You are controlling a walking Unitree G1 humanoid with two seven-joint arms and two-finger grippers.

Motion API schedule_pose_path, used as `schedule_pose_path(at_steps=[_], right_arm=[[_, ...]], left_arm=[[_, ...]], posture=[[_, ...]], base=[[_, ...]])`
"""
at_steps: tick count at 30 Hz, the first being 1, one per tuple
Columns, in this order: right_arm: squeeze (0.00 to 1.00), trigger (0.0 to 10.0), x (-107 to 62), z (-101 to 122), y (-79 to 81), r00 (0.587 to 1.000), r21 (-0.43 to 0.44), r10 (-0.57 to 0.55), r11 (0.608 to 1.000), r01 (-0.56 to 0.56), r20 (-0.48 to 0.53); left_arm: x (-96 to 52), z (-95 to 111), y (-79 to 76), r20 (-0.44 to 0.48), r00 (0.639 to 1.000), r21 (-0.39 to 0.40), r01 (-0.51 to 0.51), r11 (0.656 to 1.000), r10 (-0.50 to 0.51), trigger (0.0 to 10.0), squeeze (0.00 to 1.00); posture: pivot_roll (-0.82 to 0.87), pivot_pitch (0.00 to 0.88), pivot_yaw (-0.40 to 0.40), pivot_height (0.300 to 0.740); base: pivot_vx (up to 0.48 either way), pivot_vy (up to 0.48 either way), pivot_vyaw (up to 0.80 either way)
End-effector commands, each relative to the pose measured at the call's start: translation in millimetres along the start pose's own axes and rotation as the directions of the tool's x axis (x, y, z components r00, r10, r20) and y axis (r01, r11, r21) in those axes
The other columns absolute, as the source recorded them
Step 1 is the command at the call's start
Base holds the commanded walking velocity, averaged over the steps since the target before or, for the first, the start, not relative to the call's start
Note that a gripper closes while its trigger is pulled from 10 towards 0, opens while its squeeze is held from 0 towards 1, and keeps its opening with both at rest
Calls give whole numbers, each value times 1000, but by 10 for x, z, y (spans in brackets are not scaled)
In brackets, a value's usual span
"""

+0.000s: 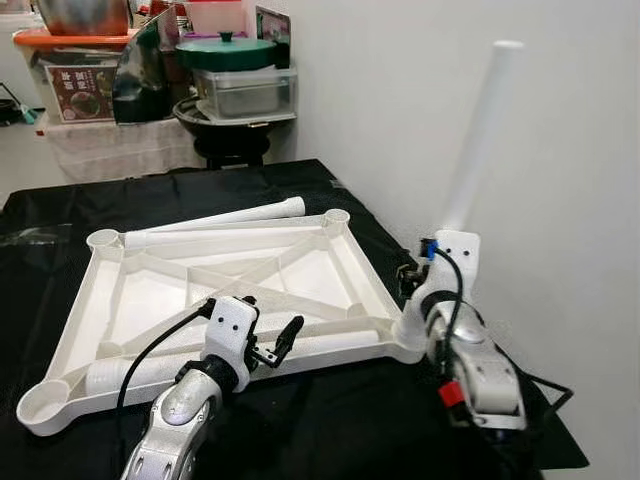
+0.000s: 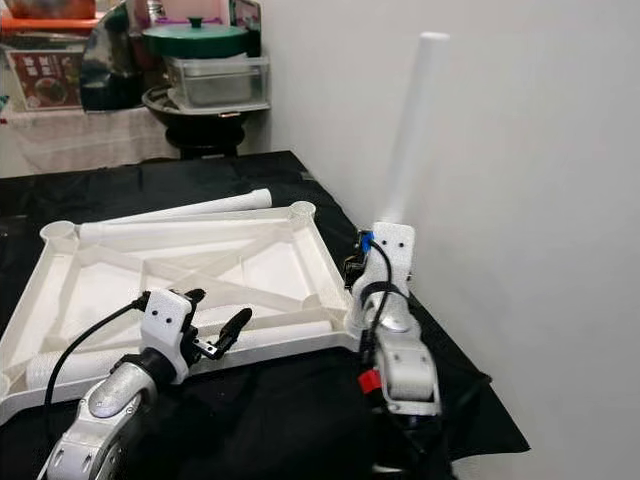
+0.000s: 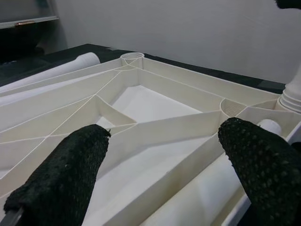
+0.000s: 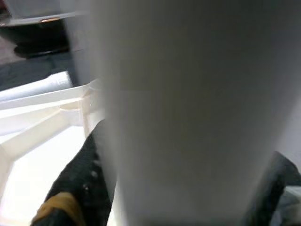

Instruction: Building children table

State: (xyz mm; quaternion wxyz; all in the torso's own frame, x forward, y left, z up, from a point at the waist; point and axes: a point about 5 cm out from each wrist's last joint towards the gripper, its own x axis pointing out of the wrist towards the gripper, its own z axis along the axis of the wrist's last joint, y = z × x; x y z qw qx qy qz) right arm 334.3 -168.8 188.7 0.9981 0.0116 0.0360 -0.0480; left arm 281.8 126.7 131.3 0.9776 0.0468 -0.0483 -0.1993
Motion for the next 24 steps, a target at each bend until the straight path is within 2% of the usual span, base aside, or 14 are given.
schedule_pose_path(at_steps=[1, 2, 3, 4, 6, 7, 8, 10, 11, 15, 20, 22, 23, 24], right_arm=[[0, 10000, 56, 102, -122, 980, -75, 188, 980, -184, 58], [0, 10000, 61, 138, -246, 947, -165, 318, 938, -305, 54], [0, 10000, 61, 138, -246, 947, -165, 318, 938, -305, 54], [0, 10000, 67, 195, -519, 902, -289, 432, 865, -410, 13], [0, 10000, 67, 210, -592, 896, -308, 445, 852, -423, 0], [0, 10000, 37, 220, -768, 859, -404, 509, 774, -488, -62], [0, 10000, 37, 220, -768, 859, -404, 509, 774, -488, -62], [0, 10000, -38, 216, -897, 786, -386, 600, 697, -605, -149], [0, 10000, -50, 234, -945, 763, -358, 625, 683, -636, -164], [0, 10000, -13, 298, -1013, 742, -327, 654, 675, -661, -149], [0, 10000, 47, 346, -1002, 702, -294, 704, 653, -698, -106], [0, 10000, 87, 379, -993, 706, -292, 705, 663, -689, -65], [0, 4784, 110, 407, -985, 710, -287, 703, 672, -682, -39], [0, 4784, 125, 425, -980, 712, -284, 702, 678, -678, -22]], left_arm=[[-7, -25, 5, -9, 1000, 4, 3, 1000, -3, 10000, 0], [-11, -22, 25, -9, 1000, 5, 0, 1000, 0, 10000, 0], [-11, -22, 25, -9, 1000, 5, 0, 1000, 0, 10000, 0], [-14, -24, 48, -10, 1000, 8, -2, 1000, 2, 10000, 0], [-14, -26, 50, -10, 1000, 9, -2, 1000, 3, 10000, 0], [-10, -28, 36, -9, 1000, 9, 0, 1000, 0, 10000, 0], [-10, -28, 36, -9, 1000, 9, 0, 1000, 0, 10000, 0], [6, -25, 4, -6, 1000, 5, 7, 1000, -7, 10000, 0], [15, -23, -10, -4, 1000, 3, 11, 1000, -11, 10000, 0], [25, -19, -23, -2, 1000, 3, 20, 1000, -20, 10000, 0], [18, -15, 10, -2, 1000, 8, 17, 1000, -17, 10000, 0], [16, -15, 20, -2, 1000, 10, 14, 1000, -14, 10000, 0], [16, -15, 19, -2, 1000, 11, 15, 1000, -15, 10000, 0], [16, -15, 19, -2, 1000, 11, 15, 1000, -15, 10000, 0]], posture=[[55, 0, -71, 740], [53, 0, -69, 740], [53, 0, -69, 740], [47, 0, -67, 740], [47, 0, -67, 740], [42, 0, -66, 740], [42, 0, -66, 740], [41, 0, -62, 740], [43, 0, -63, 740], [42, 0, -62, 740], [51, 0, -65, 740], [52, 0, -63, 740], [51, 0, -63, 740], [51, 0, -63, 740]], base=[[0, 0, 0], [0, 0, 0], [0, 0, 0], [0, 0, 0], [0, 0, 0], [0, 0, 0], [0, 0, 0], [0, 0, 0], [0, 0, 0], [0, 0, 0], [0, 0, 0], [0, 0, 0], [0, 0, 0], [0, 0, 0]])
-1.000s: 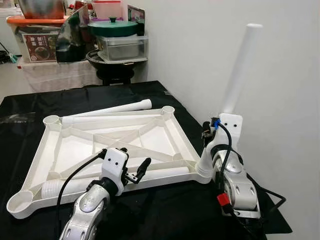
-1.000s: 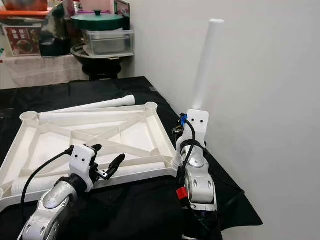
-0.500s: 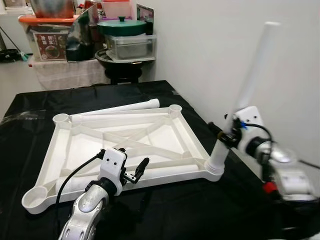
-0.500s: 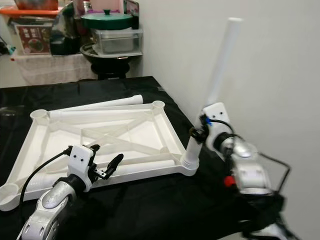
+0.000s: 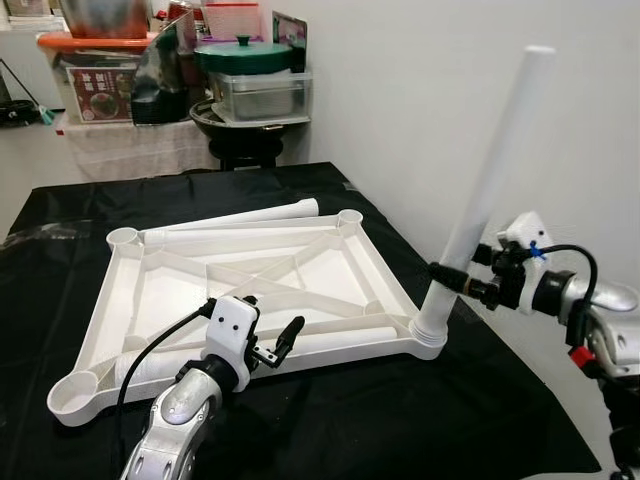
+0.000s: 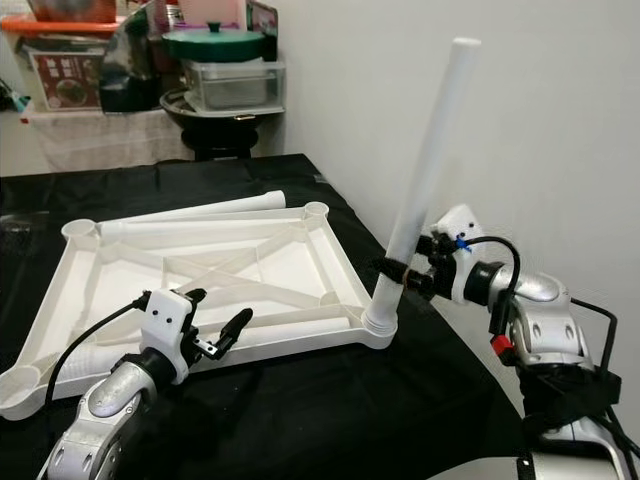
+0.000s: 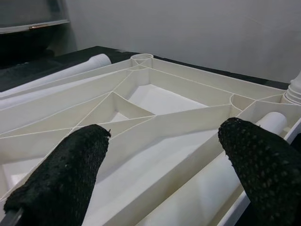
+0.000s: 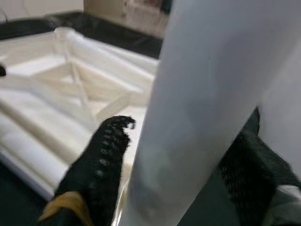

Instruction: Building children table

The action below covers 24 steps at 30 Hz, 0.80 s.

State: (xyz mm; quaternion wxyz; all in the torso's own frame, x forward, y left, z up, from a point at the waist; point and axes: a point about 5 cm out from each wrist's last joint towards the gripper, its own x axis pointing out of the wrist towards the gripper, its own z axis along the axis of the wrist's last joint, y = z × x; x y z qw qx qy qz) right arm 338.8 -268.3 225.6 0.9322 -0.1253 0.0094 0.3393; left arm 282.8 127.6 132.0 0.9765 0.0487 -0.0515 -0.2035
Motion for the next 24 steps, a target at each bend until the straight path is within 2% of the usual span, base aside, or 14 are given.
schedule_pose_path(at_steps=[1, 2, 11, 15, 17, 18, 20, 21, 23, 24], right_arm=[[0, 4784, 6, 24, -17, 999, 9, -11, 1000, 10, 41], [0, 0, 22, 54, -55, 997, 31, -30, 999, 28, 72], [0, 0, -13, 89, -105, 994, 35, -28, 999, 24, 105], [0, 0, -2, 39, -133, 994, 9, -98, 995, 97, 56], [0, 0, 65, -27, -166, 965, 37, -261, 965, 261, -10], [0, 0, 65, -27, -166, 965, 37, -261, 965, 261, -10], [0, 0, 154, -80, -113, 908, 30, -413, 909, 415, -67], [0, 0, 154, -80, -113, 908, 30, -413, 909, 415, -67], [0, 0, 220, -144, 5, 769, 65, -637, 766, 639, -48], [0, 0, 229, -266, 108, 686, 122, -721, 676, 727, -94]], left_arm=[[9, -21, 6, -8, 1000, 6, 6, 1000, -6, 10000, 0], [9, -22, -1, -8, 1000, 6, 8, 1000, -8, 10000, 0], [7, -28, -9, -9, 1000, 4, 11, 1000, -11, 10000, 0], [9, -34, -17, -11, 1000, 4, 15, 1000, -15, 10000, 0], [13, -33, -21, -11, 1000, 5, 15, 1000, -15, 10000, 0], [13, -33, -21, -11, 1000, 5, 15, 1000, -15, 10000, 0], [8, -31, -16, -11, 1000, 4, 14, 1000, -14, 10000, 0], [8, -31, -16, -11, 1000, 4, 14, 1000, -14, 10000, 0], [5, -39, -23, -13, 1000, 4, 13, 1000, -13, 10000, 0], [6, -41, -31, -14, 1000, 4, 15, 1000, -15, 10000, 0]], posture=[[51, 0, -63, 740], [52, 0, -65, 740], [50, 0, -63, 740], [43, 0, -59, 740], [44, 0, -59, 740], [44, 0, -59, 740], [45, 0, -58, 740], [45, 0, -58, 740], [42, 0, -56, 740], [46, 0, -58, 740]], base=[[0, 0, 0], [0, 0, 0], [0, 0, 0], [0, 0, 0], [0, 0, 0], [0, 0, 0], [0, 0, 0], [0, 0, 0], [0, 0, 0], [0, 0, 0]])
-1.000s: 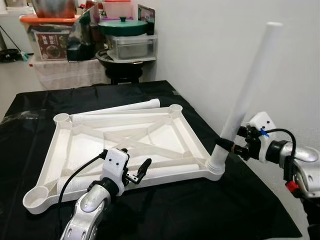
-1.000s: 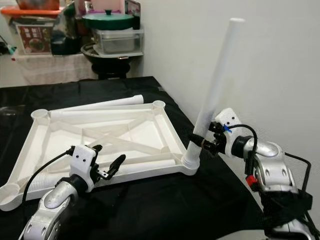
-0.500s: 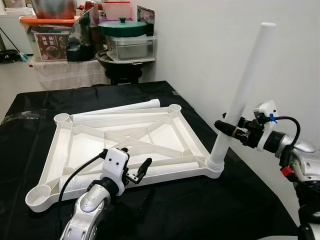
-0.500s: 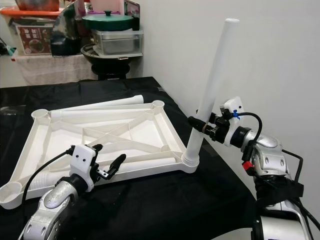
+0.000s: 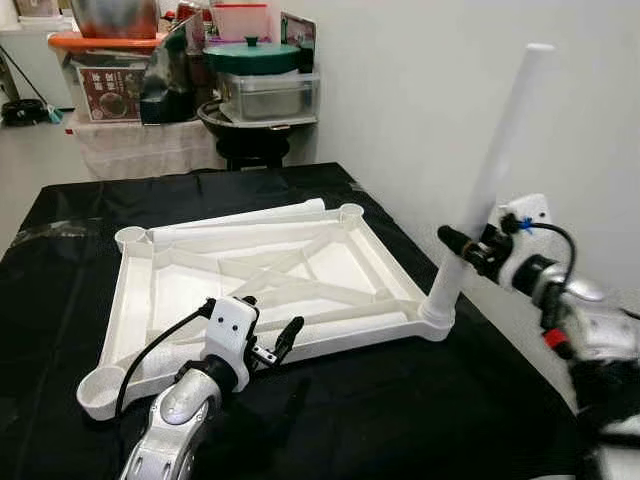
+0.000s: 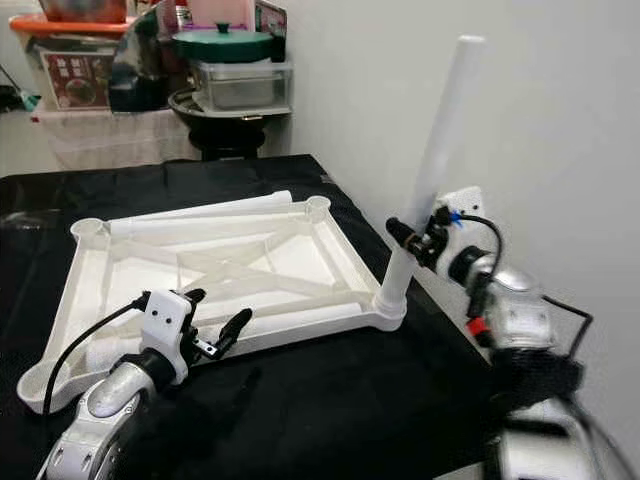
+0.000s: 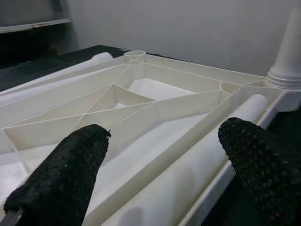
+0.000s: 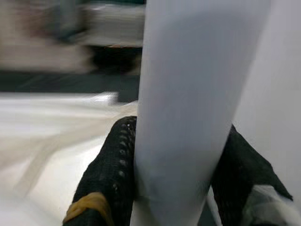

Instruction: Building children table

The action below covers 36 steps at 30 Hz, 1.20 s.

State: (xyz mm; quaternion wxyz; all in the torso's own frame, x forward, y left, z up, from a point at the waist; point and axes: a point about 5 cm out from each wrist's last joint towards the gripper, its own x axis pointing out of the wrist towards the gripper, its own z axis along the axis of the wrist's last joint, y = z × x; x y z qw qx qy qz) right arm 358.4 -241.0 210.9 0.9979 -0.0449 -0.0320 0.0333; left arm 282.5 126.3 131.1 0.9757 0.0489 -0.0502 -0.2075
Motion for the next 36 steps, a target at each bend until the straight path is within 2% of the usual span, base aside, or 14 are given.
schedule_pose_path(at_steps=[1, 6, 7, 8, 12, 13, 14, 19, 20, 25, 26, 29, 33, 36], right_arm=[[0, 0, -167, -335, 53, 956, 1, -264, 964, 266, -132], [0, 0, -296, -556, 340, 925, 44, -305, 945, 323, -228], [0, 0, -330, -539, 716, 944, 99, -220, 963, 250, -247], [0, 0, -337, -509, 847, 950, 121, -190, 967, 225, -249], [0, 0, -325, -471, 937, 956, 137, -157, 971, 194, -247], [0, 824, -317, -443, 974, 959, 135, -138, 975, 175, -248], [0, 10000, -306, -405, 964, 961, 139, -135, 975, 172, -241], [0, 10000, -262, -230, 761, 973, 108, -178, 975, 195, -146], [1000, 10000, -252, -204, 640, 971, 79, -199, 974, 210, -132], [1000, 10000, -213, -133, 534, 981, 86, -162, 981, 172, -108], [0, 10000, -178, -59, 518, 996, 83, -57, 995, 63, -72], [0, 10000, -123, 208, 301, 976, 15, 215, 976, -216, 46], [0, 10000, -156, 315, 144, 926, -61, 367, 930, -363, 84], [0, 10000, -201, 291, 91, 885, -20, 459, 888, -459, 74]], left_arm=[[12, -28, -22, -12, 1000, 7, 7, 1000, -7, 10000, 0], [21, -18, -21, -10, 1000, 10, 7, 1000, -7, 10000, 0], [16, -8, 9, -9, 1000, 14, 1, 1000, -1, 10000, 0], [11, -10, 23, -10, 1000, 16, -2, 1000, 2, 10000, 0], [5, -17, 34, -12, 1000, 17, -5, 1000, 5, 10000, 0], [5, -18, 34, -12, 1000, 17, -6, 1000, 7, 10000, 0], [6, -18, 25, -11, 1000, 16, -6, 1000, 7, 10000, 0], [6, -26, -9, -10, 1000, 11, -2, 1000, 2, 10000, 0], [7, -26, -12, -10, 1000, 10, 0, 1000, 0, 10000, 0], [14, -23, -7, -9, 1000, 10, 1, 1000, -1, 10000, 0], [17, -20, 1, -9, 1000, 11, 1, 1000, 0, 10000, 0], [25, -17, 5, -8, 1000, 12, 5, 1000, -5, 10000, 0], [32, -17, -2, -7, 1000, 11, 11, 1000, -11, 10000, 0], [37, -15, -8, -5, 1000, 10, 12, 1000, -12, 10000, 0]], posture=[[52, 0, -57, 740], [58, 0, -59, 740], [63, 0, -62, 740], [61, 0, -62, 740], [63, 0, -66, 740], [62, 0, -66, 740], [61, 0, -66, 740], [55, 0, -63, 740], [56, 0, -64, 740], [55, 0, -62, 740], [54, 0, -60, 740], [53, 0, -54, 740], [46, 0, -53, 740], [46, 0, -55, 740]], base=[[0, 0, 0], [0, 0, 0], [0, 0, 0], [0, 0, 0], [0, 0, 0], [0, 0, 0], [0, 0, 0], [0, 0, 0], [0, 0, 0], [0, 0, 0], [0, 0, 0], [0, 0, 0], [0, 0, 0], [0, 0, 0]])
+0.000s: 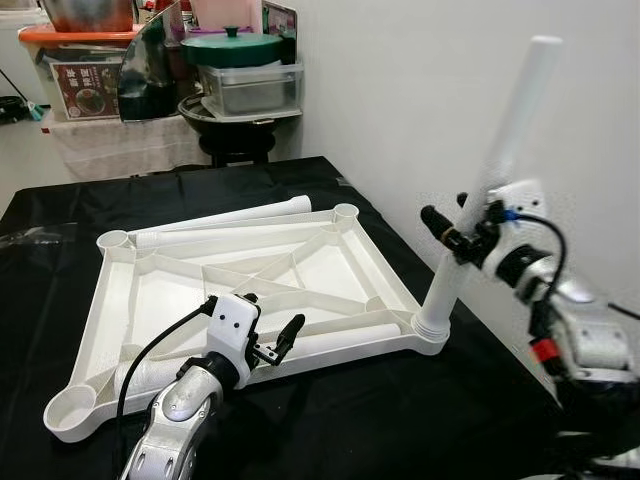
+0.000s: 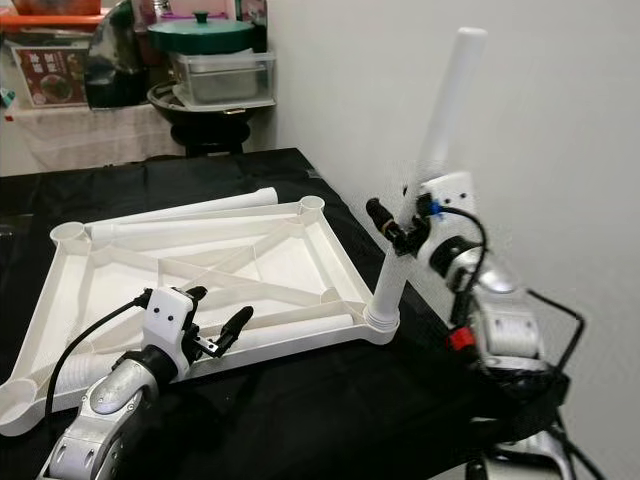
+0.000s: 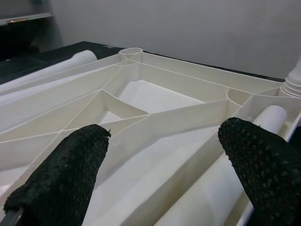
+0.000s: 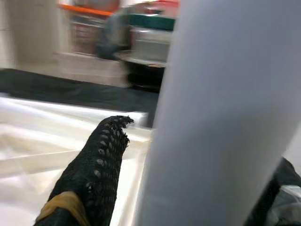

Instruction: Building children table

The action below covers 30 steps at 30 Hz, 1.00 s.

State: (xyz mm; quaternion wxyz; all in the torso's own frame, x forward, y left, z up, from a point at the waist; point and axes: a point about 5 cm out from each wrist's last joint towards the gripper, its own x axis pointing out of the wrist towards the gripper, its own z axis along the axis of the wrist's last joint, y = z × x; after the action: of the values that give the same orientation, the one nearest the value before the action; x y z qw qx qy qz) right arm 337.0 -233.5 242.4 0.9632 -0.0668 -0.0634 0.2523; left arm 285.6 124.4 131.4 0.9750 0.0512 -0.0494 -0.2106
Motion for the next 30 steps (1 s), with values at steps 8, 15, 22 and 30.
schedule_pose_path(at_steps=[8, 15, 22, 30], right_arm=[[0, 6588, -65, -145, -103, 987, 39, 146, 989, -143, -73], [0, 0, -29, -98, -333, 999, 77, 47, 996, -45, -18], [0, 0, -33, -73, -451, 998, 30, -64, 997, 65, -26], [0, 0, 73, -297, -296, 876, 72, -466, 876, 477, -127]], left_arm=[[-17, -17, -10, -3, 1000, 6, 4, 1000, -4, 10000, 0], [-17, -16, -2, -3, 1000, 7, 3, 1000, -3, 10000, 0], [-17, -28, -7, -7, 1000, 6, 8, 1000, -8, 10000, 0], [0, -31, -19, -6, 1000, 2, 6, 1000, -6, 10000, 0]], posture=[[56, 0, -59, 740], [57, 0, -59, 740], [49, 0, -56, 740], [45, 0, -57, 740]], base=[[0, 0, 0], [0, 0, 0], [0, 0, 0], [0, 0, 0]])
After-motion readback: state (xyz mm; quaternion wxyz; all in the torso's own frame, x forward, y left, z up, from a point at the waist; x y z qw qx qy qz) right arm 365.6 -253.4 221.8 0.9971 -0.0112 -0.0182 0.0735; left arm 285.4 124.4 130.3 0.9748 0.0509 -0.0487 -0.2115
